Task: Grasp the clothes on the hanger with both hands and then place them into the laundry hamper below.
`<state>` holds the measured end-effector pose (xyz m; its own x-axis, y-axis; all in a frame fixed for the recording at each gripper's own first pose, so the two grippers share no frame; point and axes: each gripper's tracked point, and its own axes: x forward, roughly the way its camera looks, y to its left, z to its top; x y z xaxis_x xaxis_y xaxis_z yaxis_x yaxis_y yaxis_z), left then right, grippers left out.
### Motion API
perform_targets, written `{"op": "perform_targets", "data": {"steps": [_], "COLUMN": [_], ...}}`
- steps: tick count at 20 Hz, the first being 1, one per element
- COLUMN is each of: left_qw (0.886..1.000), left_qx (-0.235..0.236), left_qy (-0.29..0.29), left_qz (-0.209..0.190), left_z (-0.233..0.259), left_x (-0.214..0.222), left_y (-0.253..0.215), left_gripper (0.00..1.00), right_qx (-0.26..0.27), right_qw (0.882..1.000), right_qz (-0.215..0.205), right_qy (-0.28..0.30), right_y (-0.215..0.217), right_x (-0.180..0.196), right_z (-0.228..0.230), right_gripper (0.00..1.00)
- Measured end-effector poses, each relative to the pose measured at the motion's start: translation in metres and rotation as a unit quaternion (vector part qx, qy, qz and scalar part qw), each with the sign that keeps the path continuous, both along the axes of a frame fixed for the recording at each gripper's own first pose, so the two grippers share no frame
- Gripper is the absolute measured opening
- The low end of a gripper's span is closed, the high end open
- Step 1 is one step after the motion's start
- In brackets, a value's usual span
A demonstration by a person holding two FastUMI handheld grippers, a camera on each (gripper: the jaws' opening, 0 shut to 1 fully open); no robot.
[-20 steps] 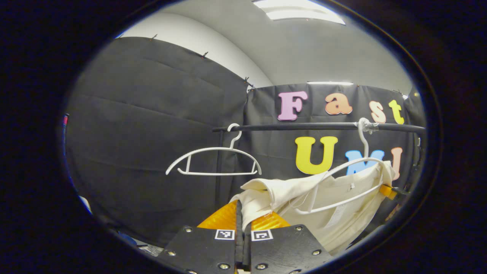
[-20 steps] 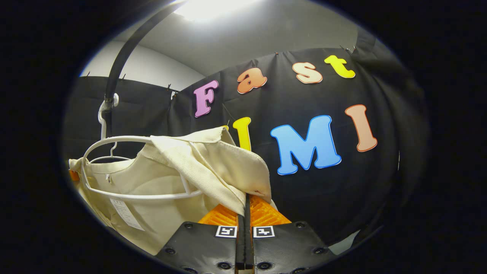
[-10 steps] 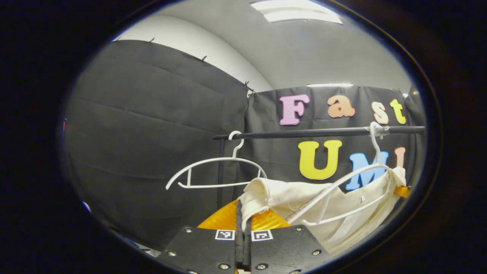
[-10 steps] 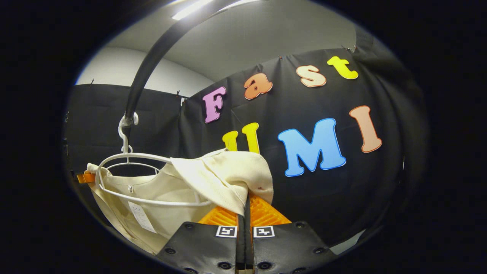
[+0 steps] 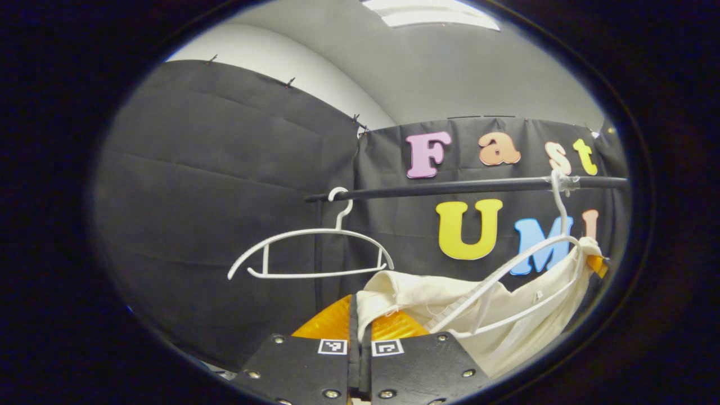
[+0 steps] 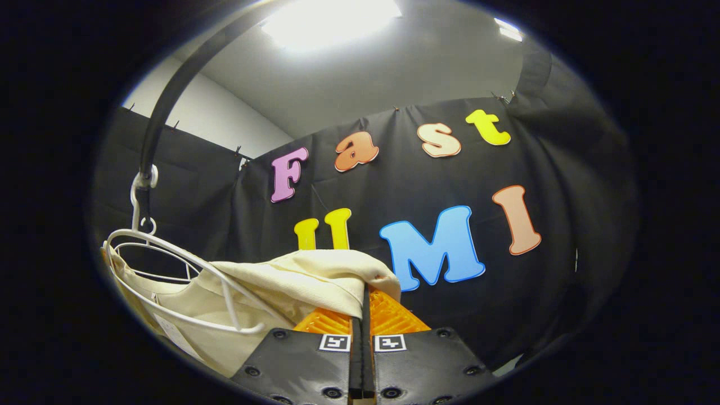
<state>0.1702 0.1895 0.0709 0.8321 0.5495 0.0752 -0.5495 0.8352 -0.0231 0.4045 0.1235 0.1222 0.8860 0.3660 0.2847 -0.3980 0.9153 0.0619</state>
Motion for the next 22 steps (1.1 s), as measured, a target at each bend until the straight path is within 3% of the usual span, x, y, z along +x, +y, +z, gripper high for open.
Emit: {"op": "perform_targets", "data": {"steps": [10,22], "left_qw": [0.995,0.987], "left_qx": [-0.089,-0.093], "left_qy": [0.047,0.120], "left_qz": [0.011,-0.042], "left_z": [-0.087,-0.140], "left_x": [0.008,-0.069], "left_y": [-0.001,-0.040], "left_gripper": [0.00,0.00], "right_qx": [-0.040,-0.056], "right_qw": [0.996,0.990], "right_qz": [-0.018,-0.056], "right_qy": [0.082,0.113], "right_y": [0.000,-0.062], "right_x": [0.021,-0.078], "right_z": [-0.081,-0.113], "right_gripper": [0.01,0.01]}}
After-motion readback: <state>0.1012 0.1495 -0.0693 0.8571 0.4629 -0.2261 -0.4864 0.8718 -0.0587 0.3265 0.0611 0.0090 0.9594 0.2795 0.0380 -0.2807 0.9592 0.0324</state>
